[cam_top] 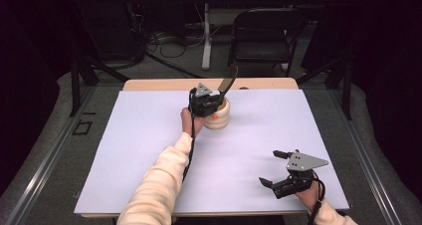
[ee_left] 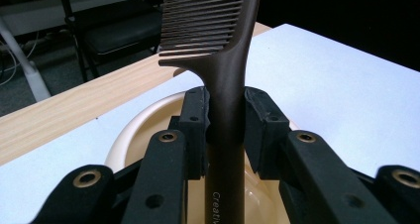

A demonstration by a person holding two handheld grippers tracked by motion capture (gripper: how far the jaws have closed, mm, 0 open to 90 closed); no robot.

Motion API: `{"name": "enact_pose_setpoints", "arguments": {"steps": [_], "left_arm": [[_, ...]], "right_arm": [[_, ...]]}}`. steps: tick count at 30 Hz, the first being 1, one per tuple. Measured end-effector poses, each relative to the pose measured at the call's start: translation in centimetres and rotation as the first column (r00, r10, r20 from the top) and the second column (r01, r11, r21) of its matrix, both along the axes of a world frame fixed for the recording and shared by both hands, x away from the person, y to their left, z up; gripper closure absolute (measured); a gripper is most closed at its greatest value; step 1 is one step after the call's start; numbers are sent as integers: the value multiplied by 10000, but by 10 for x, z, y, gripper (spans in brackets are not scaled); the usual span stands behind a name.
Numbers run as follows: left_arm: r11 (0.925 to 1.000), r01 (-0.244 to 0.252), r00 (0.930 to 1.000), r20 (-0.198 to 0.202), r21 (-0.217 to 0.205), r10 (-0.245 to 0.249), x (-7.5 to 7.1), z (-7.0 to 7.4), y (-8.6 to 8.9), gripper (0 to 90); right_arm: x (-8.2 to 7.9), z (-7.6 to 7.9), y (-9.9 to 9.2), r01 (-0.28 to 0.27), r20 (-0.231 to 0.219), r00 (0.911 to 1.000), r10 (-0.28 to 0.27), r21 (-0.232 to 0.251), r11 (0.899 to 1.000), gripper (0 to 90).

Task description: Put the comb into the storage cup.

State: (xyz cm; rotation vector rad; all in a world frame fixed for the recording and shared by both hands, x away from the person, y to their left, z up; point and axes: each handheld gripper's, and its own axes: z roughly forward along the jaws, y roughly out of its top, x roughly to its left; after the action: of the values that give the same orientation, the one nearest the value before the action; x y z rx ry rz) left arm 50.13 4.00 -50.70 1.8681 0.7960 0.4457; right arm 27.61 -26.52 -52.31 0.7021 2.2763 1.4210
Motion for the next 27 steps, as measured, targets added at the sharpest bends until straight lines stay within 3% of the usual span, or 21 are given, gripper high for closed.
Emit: {"name": "enact_pose_setpoints", "arguments": {"steps": [14, 22, 27], "left_arm": [[9998, 61, 9999, -142, 195, -58, -1, 1, 0, 710], [10000, -6, 10000, 21, -59, 6, -6, 8, 6, 524], [9999, 94, 9999, -66, 108, -93, -8, 15, 9, 392]], "right_arm": [[0, 0, 0, -12, 6, 10000, 12, 0, 10000, 0], [0, 0, 0, -7, 12, 10000, 7, 5, 10000, 0], [0, 0, 0, -8, 8, 10000, 8, -1, 10000, 0]]}}
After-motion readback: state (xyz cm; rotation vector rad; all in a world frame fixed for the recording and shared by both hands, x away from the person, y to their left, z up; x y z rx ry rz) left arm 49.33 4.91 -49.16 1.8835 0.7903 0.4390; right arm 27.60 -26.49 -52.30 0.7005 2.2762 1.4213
